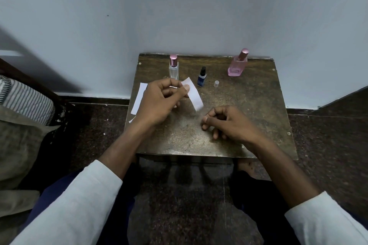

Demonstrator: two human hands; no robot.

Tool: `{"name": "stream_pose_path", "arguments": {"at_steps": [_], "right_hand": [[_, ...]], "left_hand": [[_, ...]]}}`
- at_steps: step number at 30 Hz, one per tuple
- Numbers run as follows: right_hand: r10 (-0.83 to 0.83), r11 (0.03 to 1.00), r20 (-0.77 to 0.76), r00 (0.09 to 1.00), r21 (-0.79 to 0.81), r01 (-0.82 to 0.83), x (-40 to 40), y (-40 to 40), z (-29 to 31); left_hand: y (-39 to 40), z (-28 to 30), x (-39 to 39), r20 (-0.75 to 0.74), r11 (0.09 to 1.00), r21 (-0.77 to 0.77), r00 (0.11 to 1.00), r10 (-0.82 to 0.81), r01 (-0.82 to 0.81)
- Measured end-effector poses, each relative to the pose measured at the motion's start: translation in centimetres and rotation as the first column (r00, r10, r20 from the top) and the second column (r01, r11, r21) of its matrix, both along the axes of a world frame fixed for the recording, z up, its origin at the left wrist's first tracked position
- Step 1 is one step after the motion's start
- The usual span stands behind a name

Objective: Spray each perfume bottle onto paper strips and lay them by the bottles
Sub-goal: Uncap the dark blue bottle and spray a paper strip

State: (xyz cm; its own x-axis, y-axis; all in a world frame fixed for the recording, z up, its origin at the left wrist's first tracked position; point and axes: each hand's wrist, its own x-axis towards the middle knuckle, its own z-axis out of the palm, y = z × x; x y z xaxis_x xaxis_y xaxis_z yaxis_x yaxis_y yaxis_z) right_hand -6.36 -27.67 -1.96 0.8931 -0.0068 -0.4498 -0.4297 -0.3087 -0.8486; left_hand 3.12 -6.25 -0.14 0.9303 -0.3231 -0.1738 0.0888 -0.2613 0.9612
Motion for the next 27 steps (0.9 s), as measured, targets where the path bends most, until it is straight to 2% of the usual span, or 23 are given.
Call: {"name": "stream_pose_path", "arguments": {"at_steps": [2,3,4,5,6,7,8,9,10,11,12,15,18,21,23,25,27], "right_hand": [[0.001,1.000,-0.002,1.000,-0.005,-0.001,0.0,-0.1,0.0],[0.001,1.000,-0.002,1.000,-0.005,-0.001,0.0,-0.1,0.0],[0.002,1.000,-0.001,1.000,-0.002,-0.002,0.0,-0.1,0.0],[0.002,1.000,0.000,1.000,0.000,-0.002,0.0,0.0,0.0],[-0.001,1.000,0.001,1.000,0.001,0.001,-0.1,0.0,0.0],[-0.005,1.000,0.001,1.000,0.002,0.005,-0.1,0.0,0.1],[-0.010,1.000,0.002,1.000,0.003,0.010,-0.1,0.0,0.1],[-0.014,1.000,0.004,1.000,0.000,0.014,-0.1,0.0,0.1],[-0.022,1.000,0.007,1.000,-0.006,0.022,0.0,0.0,0.1],[-0.038,0.999,0.009,0.999,-0.011,0.038,0.0,0.0,0.1],[-0.064,0.998,0.016,0.998,-0.014,0.064,0.0,0.1,0.2],[-0.174,0.983,0.073,0.982,-0.046,0.178,0.3,0.2,0.3],[-0.215,0.953,0.166,0.962,-0.181,0.244,0.8,0.0,0.2],[-0.132,0.920,0.284,0.950,-0.322,0.224,1.2,0.3,0.3],[-0.011,0.887,0.346,0.938,-0.430,0.169,1.3,0.8,0.6],[0.087,0.851,0.355,0.931,-0.513,0.116,1.4,1.1,0.6],[0.110,0.836,0.330,0.938,-0.541,0.092,1.6,1.0,0.4]], "left_hand": [[0.1,0.6,0.0,-0.157,0.945,-0.320,0.980,-0.125,0.069],[0.1,1.0,-0.1,-0.229,0.859,-0.505,0.948,-0.220,0.078],[0.0,1.5,-0.3,-0.265,0.776,-0.627,0.917,-0.297,0.070],[0.0,1.6,-0.4,-0.261,0.743,-0.664,0.907,-0.330,0.079],[-0.2,1.6,-0.5,-0.236,0.775,-0.624,0.919,-0.315,0.105],[-0.4,1.4,-0.5,-0.178,0.860,-0.492,0.950,-0.256,0.140],[-0.4,0.9,-0.5,-0.078,0.950,-0.268,0.979,-0.187,0.160],[-0.4,0.2,-0.4,0.050,0.988,0.007,0.987,-0.156,0.156],[-0.4,-0.7,-0.4,0.157,0.961,0.243,0.973,-0.171,0.130],[-0.4,-1.3,-0.4,0.213,0.915,0.392,0.959,-0.186,0.091],[-0.4,-1.8,-0.4,0.234,0.890,0.452,0.955,-0.183,0.060],[-0.7,-2.2,-0.4,0.257,0.890,0.455,0.954,-0.155,0.022],[-1.5,-2.4,-0.6,0.263,0.866,0.500,0.949,-0.176,0.022],[-2.1,-2.7,-0.5,0.252,0.868,0.497,0.958,-0.136,-0.008],[-2.5,-2.8,-0.4,0.281,0.853,0.520,0.952,-0.122,-0.044],[-2.9,-2.7,-0.3,0.308,0.843,0.533,0.945,-0.111,-0.075],[-3.2,-2.8,-0.2,0.328,0.842,0.532,0.939,-0.104,-0.092]]}}
